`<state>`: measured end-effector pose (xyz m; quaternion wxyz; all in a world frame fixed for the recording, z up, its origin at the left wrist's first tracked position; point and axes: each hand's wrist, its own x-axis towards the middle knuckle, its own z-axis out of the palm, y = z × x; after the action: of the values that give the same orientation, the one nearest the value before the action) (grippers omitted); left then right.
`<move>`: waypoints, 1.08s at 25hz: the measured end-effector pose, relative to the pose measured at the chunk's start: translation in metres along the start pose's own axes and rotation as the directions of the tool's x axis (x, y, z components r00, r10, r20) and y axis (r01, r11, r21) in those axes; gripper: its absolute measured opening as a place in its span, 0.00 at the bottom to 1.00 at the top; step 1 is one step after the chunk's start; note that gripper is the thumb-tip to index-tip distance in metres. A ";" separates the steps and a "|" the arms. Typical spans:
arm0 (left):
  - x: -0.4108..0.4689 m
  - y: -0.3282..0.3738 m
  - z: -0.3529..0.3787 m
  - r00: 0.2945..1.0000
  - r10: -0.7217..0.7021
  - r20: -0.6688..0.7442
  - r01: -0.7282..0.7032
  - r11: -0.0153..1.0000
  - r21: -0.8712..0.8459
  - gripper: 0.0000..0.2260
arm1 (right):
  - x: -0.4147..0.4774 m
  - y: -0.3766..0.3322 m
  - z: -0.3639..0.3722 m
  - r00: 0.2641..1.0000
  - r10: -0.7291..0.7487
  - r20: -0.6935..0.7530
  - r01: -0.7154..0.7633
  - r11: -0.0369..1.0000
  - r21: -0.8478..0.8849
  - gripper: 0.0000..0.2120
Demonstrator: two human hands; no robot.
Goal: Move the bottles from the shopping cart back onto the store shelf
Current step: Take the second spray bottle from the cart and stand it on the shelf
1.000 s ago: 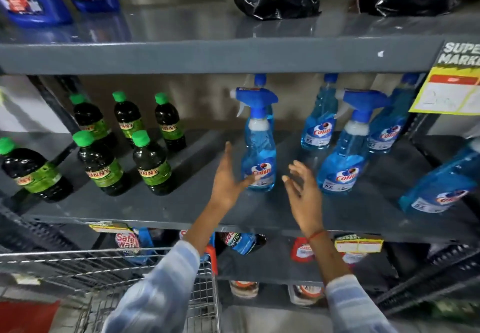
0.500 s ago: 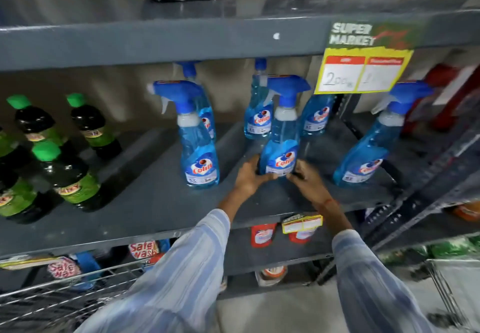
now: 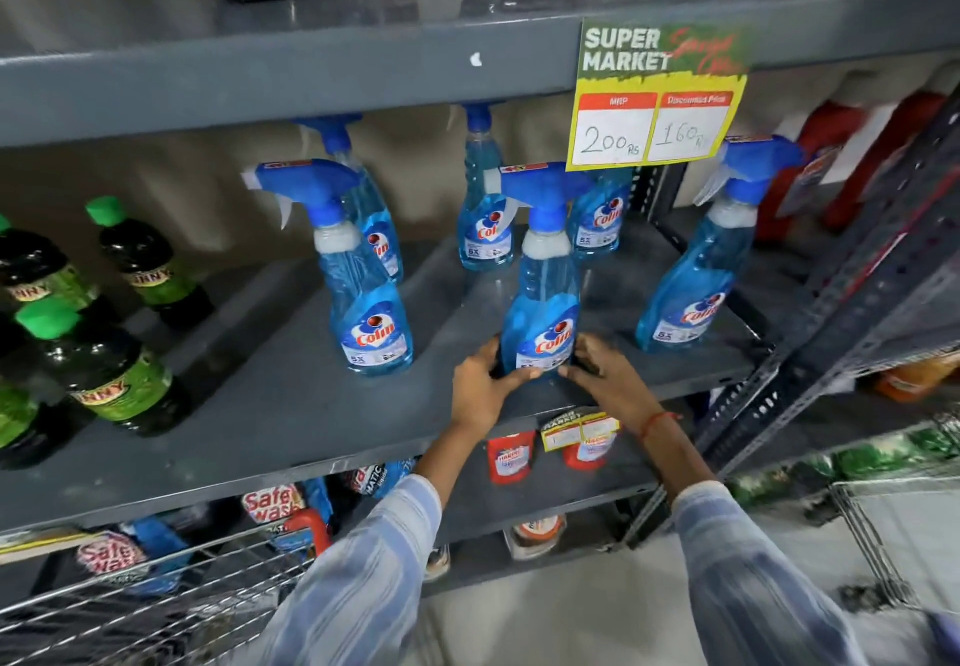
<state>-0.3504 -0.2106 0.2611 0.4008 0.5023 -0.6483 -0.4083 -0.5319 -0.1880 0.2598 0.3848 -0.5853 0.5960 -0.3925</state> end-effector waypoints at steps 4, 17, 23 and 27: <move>0.000 0.002 0.000 1.000 0.010 -0.003 -0.010 1.000 0.021 0.22 | -0.002 0.000 0.000 1.000 0.012 0.005 -0.012 1.000 -0.004 0.18; -0.010 0.011 -0.012 0.999 -0.027 0.030 0.025 0.998 0.055 0.33 | -0.027 -0.024 0.018 0.975 0.040 -0.218 -0.022 0.996 0.087 0.25; -0.061 -0.023 -0.075 0.811 0.126 -0.572 -0.107 0.992 0.066 0.25 | -0.069 -0.057 0.120 0.902 -0.078 -0.425 0.194 0.951 0.239 0.13; -0.022 -0.042 -0.137 0.891 -0.081 -0.446 0.121 0.991 0.063 0.37 | -0.007 -0.078 0.153 0.989 -0.067 -0.133 0.077 0.995 0.067 0.24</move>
<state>-0.2058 -0.2135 0.2671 0.4931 0.6324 -0.5308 -0.2742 -0.3607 -0.1845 0.2711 0.3515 -0.5653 0.5838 -0.4648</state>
